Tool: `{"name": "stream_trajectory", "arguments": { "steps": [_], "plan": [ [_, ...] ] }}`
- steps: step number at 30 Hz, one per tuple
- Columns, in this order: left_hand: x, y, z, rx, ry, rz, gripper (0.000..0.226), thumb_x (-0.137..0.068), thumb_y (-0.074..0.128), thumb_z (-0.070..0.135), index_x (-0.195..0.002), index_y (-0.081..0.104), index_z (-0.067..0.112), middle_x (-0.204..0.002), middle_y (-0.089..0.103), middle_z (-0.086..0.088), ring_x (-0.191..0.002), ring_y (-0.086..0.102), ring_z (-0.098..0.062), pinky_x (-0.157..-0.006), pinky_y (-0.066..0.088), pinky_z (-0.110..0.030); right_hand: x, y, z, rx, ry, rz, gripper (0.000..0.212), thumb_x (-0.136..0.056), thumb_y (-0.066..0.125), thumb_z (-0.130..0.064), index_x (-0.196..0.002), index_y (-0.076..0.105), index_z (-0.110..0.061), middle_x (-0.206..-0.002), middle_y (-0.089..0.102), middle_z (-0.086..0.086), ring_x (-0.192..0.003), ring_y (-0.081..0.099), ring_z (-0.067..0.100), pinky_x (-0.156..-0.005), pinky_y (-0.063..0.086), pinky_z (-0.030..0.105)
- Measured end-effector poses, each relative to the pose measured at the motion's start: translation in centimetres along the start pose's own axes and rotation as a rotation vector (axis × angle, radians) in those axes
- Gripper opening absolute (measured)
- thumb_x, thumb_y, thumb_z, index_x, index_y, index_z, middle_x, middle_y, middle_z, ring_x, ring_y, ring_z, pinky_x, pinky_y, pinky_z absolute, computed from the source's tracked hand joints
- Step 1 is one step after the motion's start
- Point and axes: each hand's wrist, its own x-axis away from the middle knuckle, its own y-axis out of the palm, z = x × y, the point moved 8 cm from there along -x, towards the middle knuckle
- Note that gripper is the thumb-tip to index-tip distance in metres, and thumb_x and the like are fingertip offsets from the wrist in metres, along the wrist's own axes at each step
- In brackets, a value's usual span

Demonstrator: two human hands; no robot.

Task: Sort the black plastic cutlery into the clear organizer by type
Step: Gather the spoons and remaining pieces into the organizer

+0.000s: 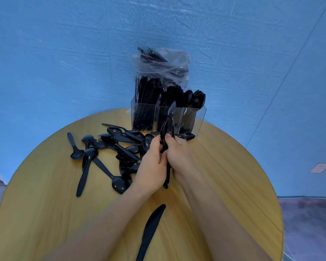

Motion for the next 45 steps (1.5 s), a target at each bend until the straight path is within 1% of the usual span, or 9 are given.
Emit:
{"name": "stream_trajectory", "arguments": {
  "steps": [4,9,13,19,30,34,38,41,45],
  "plan": [
    [0.0,-0.9,0.4,0.01,0.013,0.039,0.026,-0.1,0.04,0.011,-0.119,0.049,0.024,-0.103,0.063,0.009,-0.095,0.059,0.003,-0.079,0.047,-0.008,-0.1,0.5,-0.3,0.201,-0.086,-0.039,0.036,-0.102,0.034,-0.027,-0.1,0.06,-0.002,-0.098,0.062,0.016,-0.086,0.06,0.022,-0.077,0.049,0.035],
    [-0.6,-3.4,-1.4,0.248,-0.127,0.199,0.021,-0.1,0.039,0.01,-0.101,0.055,0.023,-0.088,0.058,-0.005,-0.077,0.056,-0.008,-0.068,0.054,-0.02,0.8,0.4,-1.3,0.394,-0.241,-0.043,0.043,-0.103,0.03,-0.024,-0.146,0.027,-0.021,-0.076,0.055,-0.004,-0.065,0.052,0.001,-0.058,0.041,0.01],
    [-0.6,-3.4,-2.1,0.432,-0.183,0.186,0.023,-0.1,0.039,0.01,-0.115,0.057,0.014,-0.098,0.064,-0.009,-0.089,0.063,-0.016,-0.071,0.054,-0.022,1.7,1.6,-1.0,0.609,-0.341,-0.086,0.044,-0.101,0.033,-0.032,-0.145,0.024,-0.026,-0.092,0.064,-0.002,-0.082,0.061,0.016,-0.075,0.051,0.037],
    [-0.6,-3.1,-1.4,0.465,-0.139,0.174,0.025,-0.1,0.04,0.012,-0.116,0.058,0.014,-0.107,0.067,-0.01,-0.098,0.065,-0.016,-0.074,0.053,-0.02,2.4,1.4,-1.5,0.802,-0.416,-0.04,0.046,-0.101,0.016,-0.043,-0.144,0.029,-0.036,-0.119,0.057,-0.008,-0.106,0.056,0.012,-0.08,0.049,0.034],
    [-0.3,-3.1,-1.9,0.406,-0.158,0.169,0.018,-0.1,0.042,0.015,-0.101,0.06,0.013,-0.103,0.068,-0.012,-0.101,0.065,-0.022,-0.088,0.052,-0.034,2.4,3.2,-0.9,0.909,-0.437,-0.228,0.052,-0.101,0.021,-0.033,-0.151,0.009,-0.027,-0.109,0.035,-0.001,-0.082,0.053,0.021,-0.073,0.051,0.044],
    [-0.6,-3.7,-1.7,0.324,-0.104,0.171,0.02,-0.101,0.039,0.014,-0.101,0.059,0.01,-0.093,0.065,-0.01,-0.087,0.063,-0.019,-0.078,0.054,-0.03,1.9,2.7,-1.3,0.793,-0.452,-0.258,0.048,-0.102,0.025,-0.028,-0.149,0.023,-0.025,-0.11,0.035,-0.004,-0.091,0.047,0.011,-0.079,0.048,0.03],
    [-1.2,-4.3,-1.7,0.333,-0.117,0.236,0.024,-0.102,0.034,0.014,-0.091,0.053,0.02,-0.075,0.051,0.001,-0.067,0.054,-0.006,-0.062,0.053,-0.021,-0.8,-2.0,-1.5,0.703,-0.377,0.052,0.039,-0.098,0.037,-0.01,-0.133,0.051,-0.015,-0.113,0.047,0.001,-0.104,0.044,0.009,-0.077,0.033,0.01],
    [-1.4,-4.2,-1.9,0.316,-0.125,0.247,0.023,-0.102,0.034,0.015,-0.087,0.052,0.017,-0.067,0.053,0.006,-0.062,0.057,-0.004,-0.064,0.055,-0.023,-3.2,-4.6,-0.4,0.885,-0.284,0.144,0.045,-0.091,0.042,0.0,-0.134,0.048,-0.012,-0.132,0.043,0.005,-0.124,0.037,0.02,-0.096,0.032,0.022],
    [-1.6,-3.9,-2.2,0.286,-0.131,0.234,0.022,-0.102,0.035,0.016,-0.09,0.053,0.014,-0.062,0.055,0.009,-0.058,0.056,-0.003,-0.063,0.053,-0.025,-5.9,-4.2,1.4,1.059,-0.174,-0.05,0.062,-0.089,0.049,-0.01,-0.146,0.03,-0.024,-0.154,0.023,0.001,-0.14,0.017,0.028,-0.113,0.021,0.043]
  ]
}}
